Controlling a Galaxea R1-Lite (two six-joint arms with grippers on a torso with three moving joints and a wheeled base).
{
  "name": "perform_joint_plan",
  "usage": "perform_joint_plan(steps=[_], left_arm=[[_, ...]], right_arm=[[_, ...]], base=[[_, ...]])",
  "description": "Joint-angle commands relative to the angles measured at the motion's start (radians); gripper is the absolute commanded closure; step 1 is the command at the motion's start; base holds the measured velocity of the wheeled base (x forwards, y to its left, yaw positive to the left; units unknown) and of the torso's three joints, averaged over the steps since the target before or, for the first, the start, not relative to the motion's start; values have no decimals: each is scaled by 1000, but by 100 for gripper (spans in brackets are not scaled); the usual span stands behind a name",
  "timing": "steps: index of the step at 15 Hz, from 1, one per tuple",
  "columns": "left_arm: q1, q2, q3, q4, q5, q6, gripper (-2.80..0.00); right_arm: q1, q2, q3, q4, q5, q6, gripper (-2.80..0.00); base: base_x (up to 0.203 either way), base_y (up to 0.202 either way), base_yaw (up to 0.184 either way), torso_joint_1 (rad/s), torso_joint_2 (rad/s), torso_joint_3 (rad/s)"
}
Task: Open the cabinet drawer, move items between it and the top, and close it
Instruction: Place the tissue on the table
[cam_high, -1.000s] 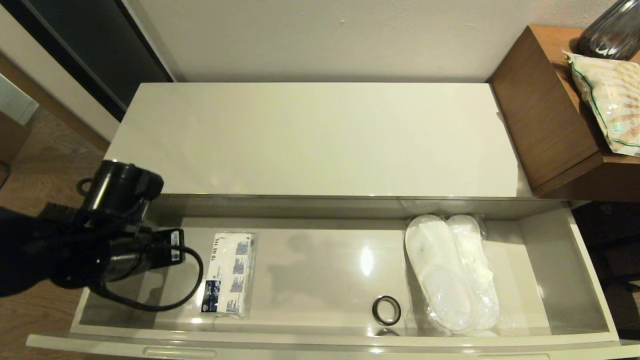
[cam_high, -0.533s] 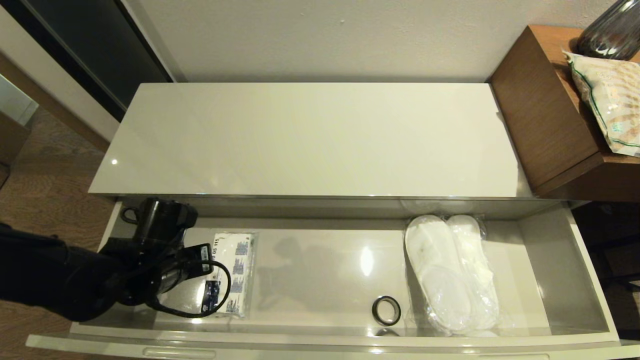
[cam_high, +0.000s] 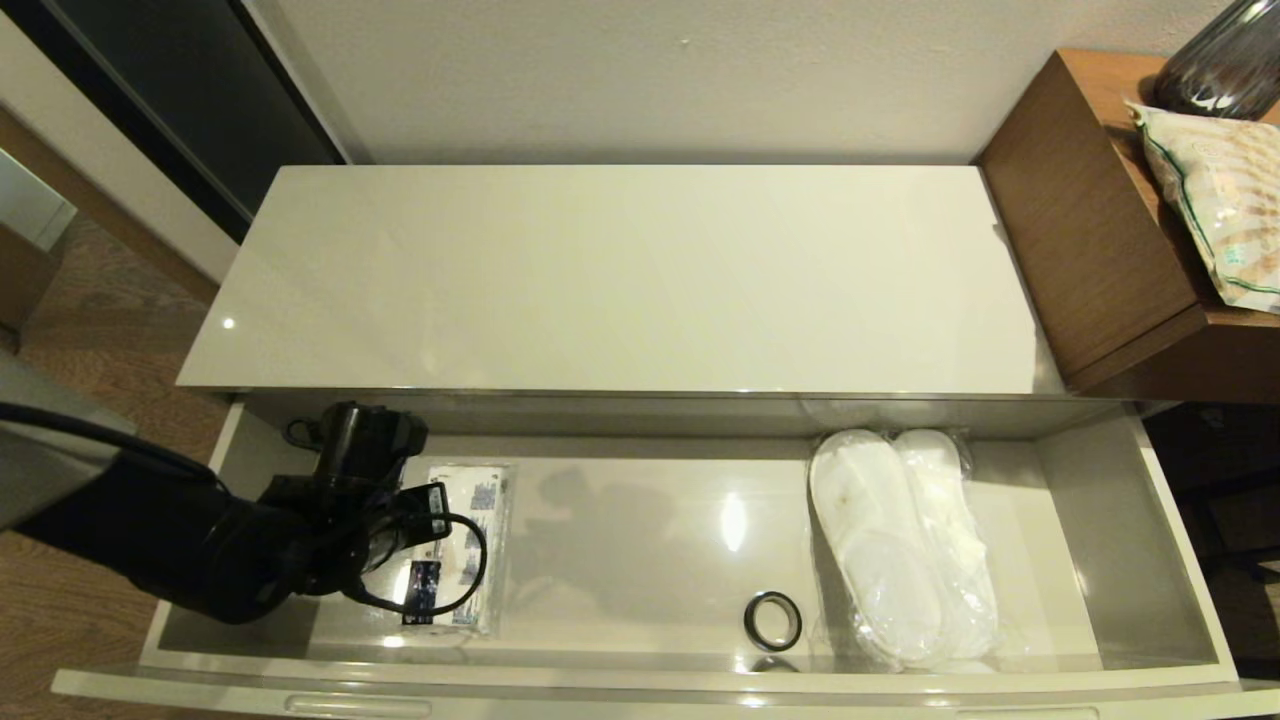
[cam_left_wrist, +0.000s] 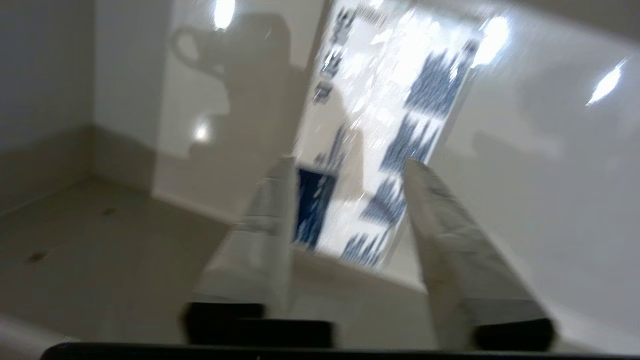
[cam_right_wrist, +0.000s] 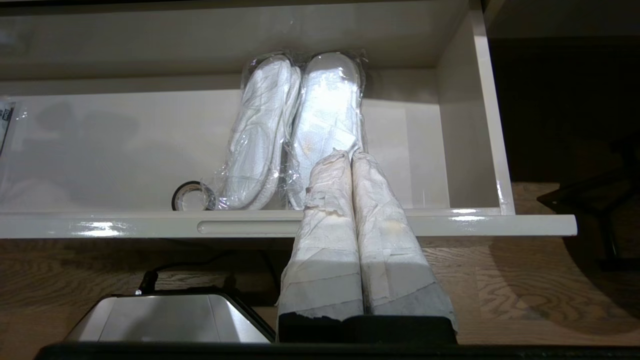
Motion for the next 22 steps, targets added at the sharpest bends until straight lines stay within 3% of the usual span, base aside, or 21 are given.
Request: perform_joint_plan(steps=[1, 11, 16, 22], left_arm=[[-1, 65, -21, -40, 3, -21, -280], [-1, 93, -23, -44, -29, -31, -280], [-2, 152, -35, -45, -23, 25, -280], [0, 211, -69, -79, -24, 41, -280]], right_arm=[[0, 0, 0, 0, 0, 0, 0], [0, 0, 0, 0, 0, 0, 0], [0, 0, 0, 0, 0, 0, 0], [0, 0, 0, 0, 0, 0, 0]], base=[[0, 0, 0, 0, 0, 0], [0, 0, 0, 0, 0, 0], [0, 0, 0, 0, 0, 0], [0, 0, 0, 0, 0, 0]])
